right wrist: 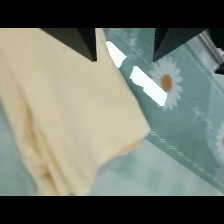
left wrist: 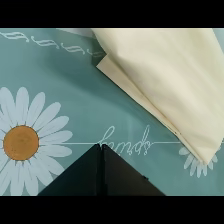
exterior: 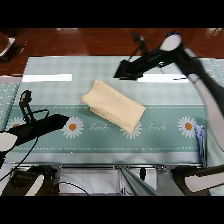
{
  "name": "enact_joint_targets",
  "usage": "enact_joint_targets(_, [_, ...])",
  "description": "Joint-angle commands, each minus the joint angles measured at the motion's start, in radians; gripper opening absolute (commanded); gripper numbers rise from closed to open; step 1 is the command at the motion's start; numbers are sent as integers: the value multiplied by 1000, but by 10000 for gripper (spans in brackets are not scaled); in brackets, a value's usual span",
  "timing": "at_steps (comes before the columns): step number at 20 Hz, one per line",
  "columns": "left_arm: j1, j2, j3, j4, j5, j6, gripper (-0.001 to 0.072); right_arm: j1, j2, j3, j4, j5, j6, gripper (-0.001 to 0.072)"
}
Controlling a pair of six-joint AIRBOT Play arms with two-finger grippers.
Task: Fold the shirts.
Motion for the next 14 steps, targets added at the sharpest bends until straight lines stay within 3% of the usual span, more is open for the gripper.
enact_joint_targets(1, [0,3,-10,-2,7,-2,17,-145,310,-176,-409,70,80,406])
enact_joint_targets(4, [0,2,-10,-1,18,-1,17,-219,646,-626,-502,-212,276,404])
enact_joint_targets(7, [0,1,-10,-1,57,-2,17,-211,843,-1058,-385,-504,477,403])
enact_joint_targets(10, [0,-8,-10,-17,77,-2,17,-145,811,-1278,-119,-657,445,403])
enact_joint_targets(14, [0,-32,-10,-24,77,-2,17,-68,586,-1256,151,-674,198,403])
